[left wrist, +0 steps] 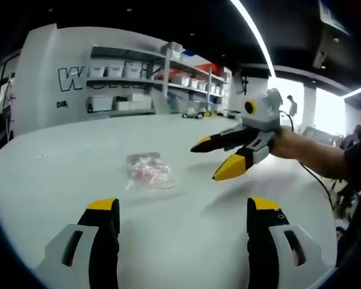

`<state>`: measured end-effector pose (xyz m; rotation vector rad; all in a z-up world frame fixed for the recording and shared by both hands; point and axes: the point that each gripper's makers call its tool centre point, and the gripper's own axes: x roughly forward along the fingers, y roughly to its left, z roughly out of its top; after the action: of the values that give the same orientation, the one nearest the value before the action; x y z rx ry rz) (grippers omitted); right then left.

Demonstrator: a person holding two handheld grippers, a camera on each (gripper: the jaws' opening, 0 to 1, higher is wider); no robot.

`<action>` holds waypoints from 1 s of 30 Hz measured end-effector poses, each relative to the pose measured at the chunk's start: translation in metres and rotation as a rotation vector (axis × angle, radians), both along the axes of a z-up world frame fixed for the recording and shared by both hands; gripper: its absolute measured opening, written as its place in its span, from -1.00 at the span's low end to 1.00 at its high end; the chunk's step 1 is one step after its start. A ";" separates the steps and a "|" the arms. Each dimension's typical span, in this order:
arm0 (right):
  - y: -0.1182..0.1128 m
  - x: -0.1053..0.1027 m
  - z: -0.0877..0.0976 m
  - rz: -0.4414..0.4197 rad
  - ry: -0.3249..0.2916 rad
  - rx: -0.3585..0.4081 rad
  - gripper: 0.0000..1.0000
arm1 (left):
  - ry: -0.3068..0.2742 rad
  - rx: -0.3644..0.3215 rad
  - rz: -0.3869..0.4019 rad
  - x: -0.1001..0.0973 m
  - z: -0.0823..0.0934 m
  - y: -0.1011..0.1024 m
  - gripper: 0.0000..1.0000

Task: Open the resealable bag by pulling the two sides of the seal apart until the entire bag opening is separated and visibly accessible.

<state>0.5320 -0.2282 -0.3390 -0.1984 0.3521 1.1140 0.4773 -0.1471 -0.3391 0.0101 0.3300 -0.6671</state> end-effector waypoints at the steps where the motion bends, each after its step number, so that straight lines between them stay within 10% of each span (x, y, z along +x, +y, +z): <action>1: 0.000 0.000 0.000 0.000 0.002 0.003 0.28 | 0.001 0.000 -0.001 0.000 0.000 0.000 0.72; 30: 0.007 -0.004 -0.003 0.004 0.000 0.007 0.24 | 0.001 -0.005 0.003 0.005 -0.006 0.002 0.72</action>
<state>0.5285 -0.2214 -0.3418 -0.1929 0.3474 1.1187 0.4827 -0.1446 -0.3448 0.0043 0.3294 -0.6653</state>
